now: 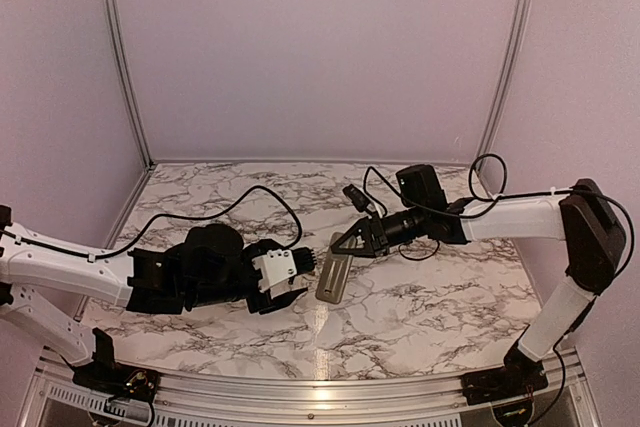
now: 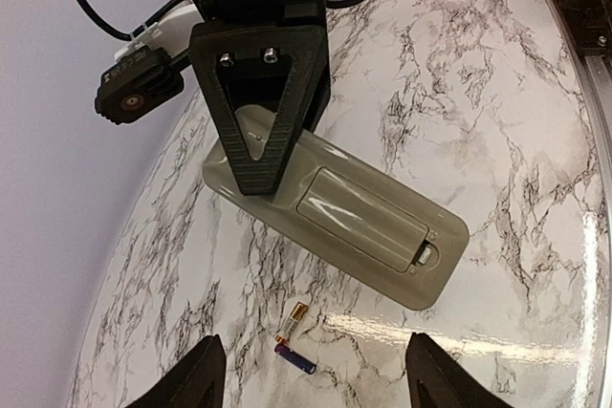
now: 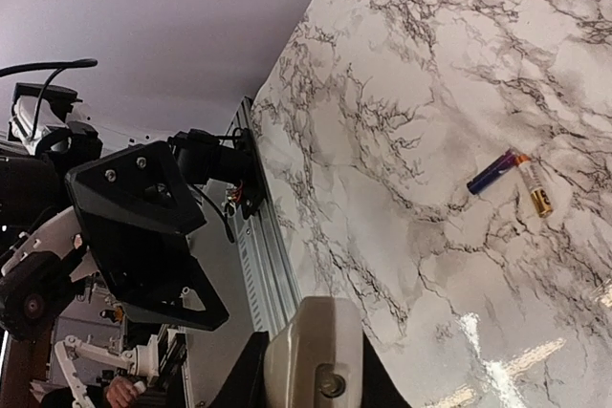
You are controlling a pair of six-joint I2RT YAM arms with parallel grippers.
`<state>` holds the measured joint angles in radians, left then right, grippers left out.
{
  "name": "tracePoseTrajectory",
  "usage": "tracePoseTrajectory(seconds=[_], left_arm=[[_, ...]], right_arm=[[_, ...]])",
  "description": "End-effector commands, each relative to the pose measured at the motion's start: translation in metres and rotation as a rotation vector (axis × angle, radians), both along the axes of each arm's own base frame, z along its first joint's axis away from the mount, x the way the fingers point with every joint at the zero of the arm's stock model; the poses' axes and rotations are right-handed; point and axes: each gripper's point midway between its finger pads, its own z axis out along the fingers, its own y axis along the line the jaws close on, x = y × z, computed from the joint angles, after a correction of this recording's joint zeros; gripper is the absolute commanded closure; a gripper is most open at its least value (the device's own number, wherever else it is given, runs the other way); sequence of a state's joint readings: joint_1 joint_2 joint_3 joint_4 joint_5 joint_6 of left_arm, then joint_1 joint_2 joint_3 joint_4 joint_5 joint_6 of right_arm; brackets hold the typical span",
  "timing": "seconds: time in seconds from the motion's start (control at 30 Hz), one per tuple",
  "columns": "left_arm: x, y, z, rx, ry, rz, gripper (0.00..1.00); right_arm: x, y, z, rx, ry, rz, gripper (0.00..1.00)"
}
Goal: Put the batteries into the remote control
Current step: Remove the battery cover from the remote control.
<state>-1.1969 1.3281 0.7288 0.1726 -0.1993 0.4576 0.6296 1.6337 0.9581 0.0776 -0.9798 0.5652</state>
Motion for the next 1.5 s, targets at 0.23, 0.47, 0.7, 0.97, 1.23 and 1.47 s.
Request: tracePoseTrajectory(seconds=[0.23, 0.47, 0.7, 0.97, 1.23, 1.47], left_arm=[[-0.004, -0.027, -0.005, 0.124, -0.092, -0.091, 0.47], [-0.018, -0.041, -0.017, 0.176, -0.066, -0.179, 0.49], [-0.023, -0.05, -0.025, 0.215, -0.073, -0.212, 0.52], [-0.019, -0.054, -0.037, 0.259, -0.084, -0.204, 0.53], [-0.012, -0.053, -0.044, 0.298, -0.105, -0.179, 0.54], [-0.002, -0.05, -0.046, 0.328, -0.142, -0.137, 0.58]], right_arm=[[-0.005, -0.002, -0.014, 0.009, 0.105, 0.003, 1.0], [-0.004, -0.001, -0.021, 0.001, 0.141, -0.005, 1.0], [-0.005, 0.001, -0.022, 0.005, 0.159, 0.004, 1.0], [-0.008, 0.003, -0.023, 0.01, 0.17, 0.018, 1.0], [-0.013, 0.006, -0.021, 0.017, 0.17, 0.04, 1.0], [-0.02, 0.012, -0.019, 0.024, 0.174, 0.072, 1.0]])
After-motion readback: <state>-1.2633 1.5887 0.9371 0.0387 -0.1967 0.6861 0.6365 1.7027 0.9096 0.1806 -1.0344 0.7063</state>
